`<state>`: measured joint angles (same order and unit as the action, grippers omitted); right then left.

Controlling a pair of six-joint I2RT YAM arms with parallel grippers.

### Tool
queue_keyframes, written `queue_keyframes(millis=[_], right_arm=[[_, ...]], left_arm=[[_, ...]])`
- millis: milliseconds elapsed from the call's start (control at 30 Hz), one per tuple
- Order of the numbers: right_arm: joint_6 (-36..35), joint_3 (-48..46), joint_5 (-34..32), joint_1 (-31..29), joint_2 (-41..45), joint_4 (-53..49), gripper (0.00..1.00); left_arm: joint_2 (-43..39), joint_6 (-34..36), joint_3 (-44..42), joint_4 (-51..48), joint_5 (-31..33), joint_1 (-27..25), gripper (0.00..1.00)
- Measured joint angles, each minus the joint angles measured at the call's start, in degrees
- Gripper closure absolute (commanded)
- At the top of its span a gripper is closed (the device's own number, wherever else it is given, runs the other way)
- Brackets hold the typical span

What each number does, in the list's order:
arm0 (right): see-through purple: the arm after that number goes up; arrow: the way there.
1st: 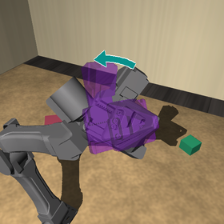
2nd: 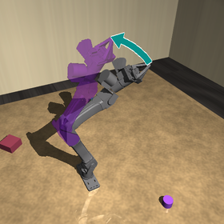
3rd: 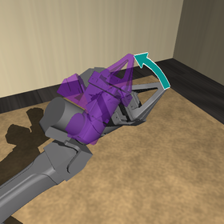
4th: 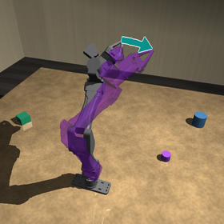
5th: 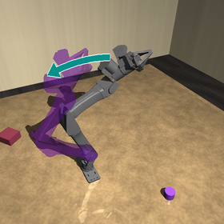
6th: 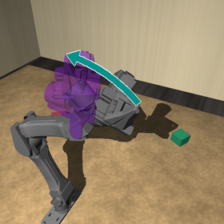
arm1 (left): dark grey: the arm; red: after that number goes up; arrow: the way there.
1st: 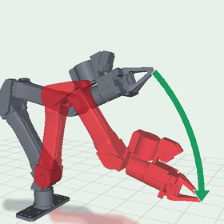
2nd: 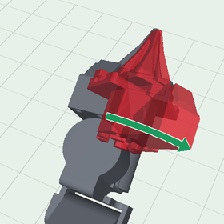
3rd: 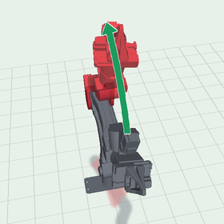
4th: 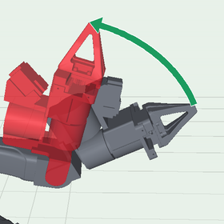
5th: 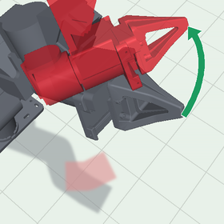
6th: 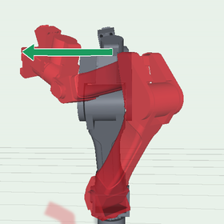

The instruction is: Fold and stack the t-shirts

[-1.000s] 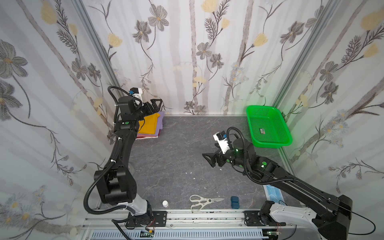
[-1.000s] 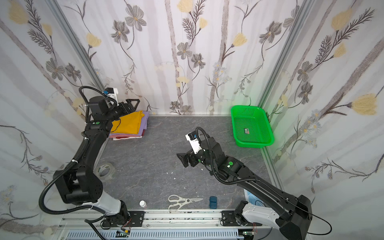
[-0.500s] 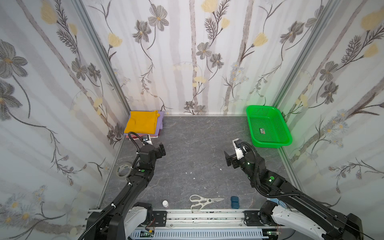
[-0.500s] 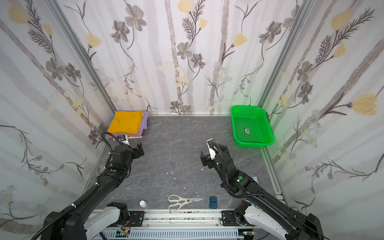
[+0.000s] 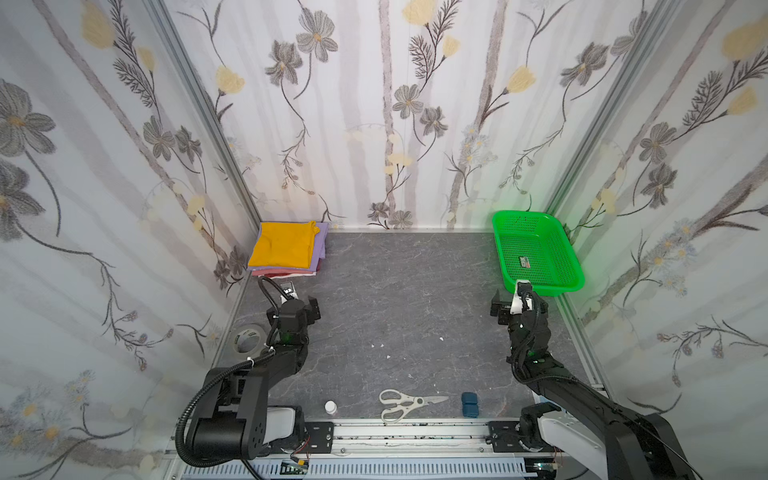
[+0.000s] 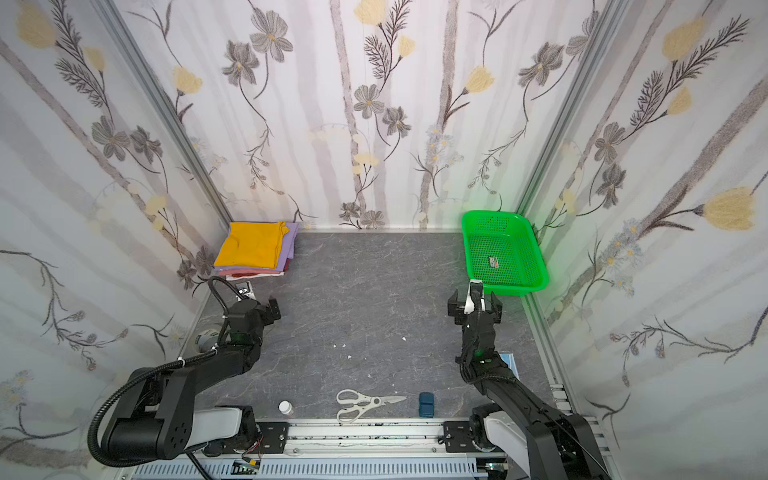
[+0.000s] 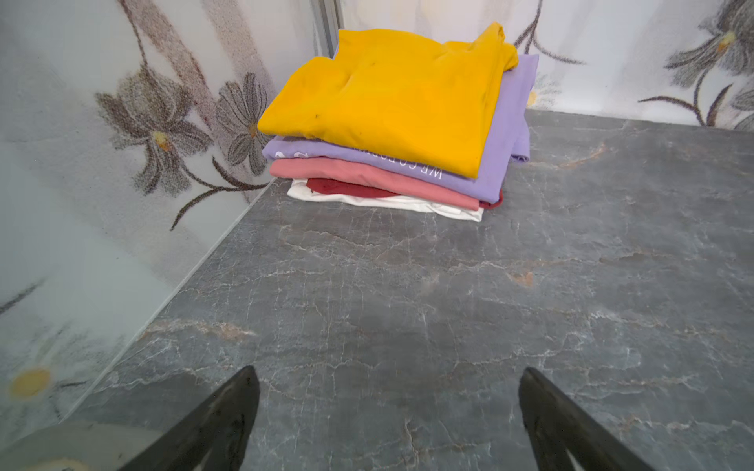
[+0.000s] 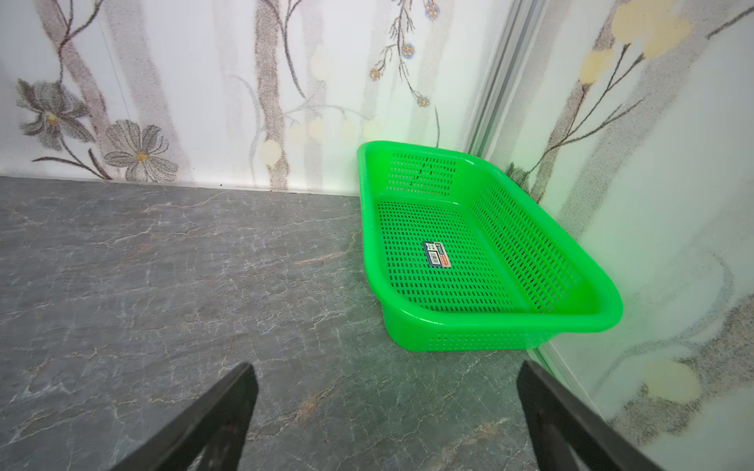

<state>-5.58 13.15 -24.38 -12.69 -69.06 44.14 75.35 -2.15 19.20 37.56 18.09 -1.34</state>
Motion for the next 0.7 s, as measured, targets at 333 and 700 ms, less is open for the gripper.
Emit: queue_keyframes(millis=[333,700], right_arm=[[1.70,-1.33,6.71,4.94,-10.32,17.03,0.00],[4.20,-1.79,10.49,7.85,-12.41,22.18,0.00]], left_arm=[[7.69,-3.08,0.44,7.80,-13.29,5.09,0.00],[9.77,-2.69,1.81,10.14,-17.57,4.81,0.00]])
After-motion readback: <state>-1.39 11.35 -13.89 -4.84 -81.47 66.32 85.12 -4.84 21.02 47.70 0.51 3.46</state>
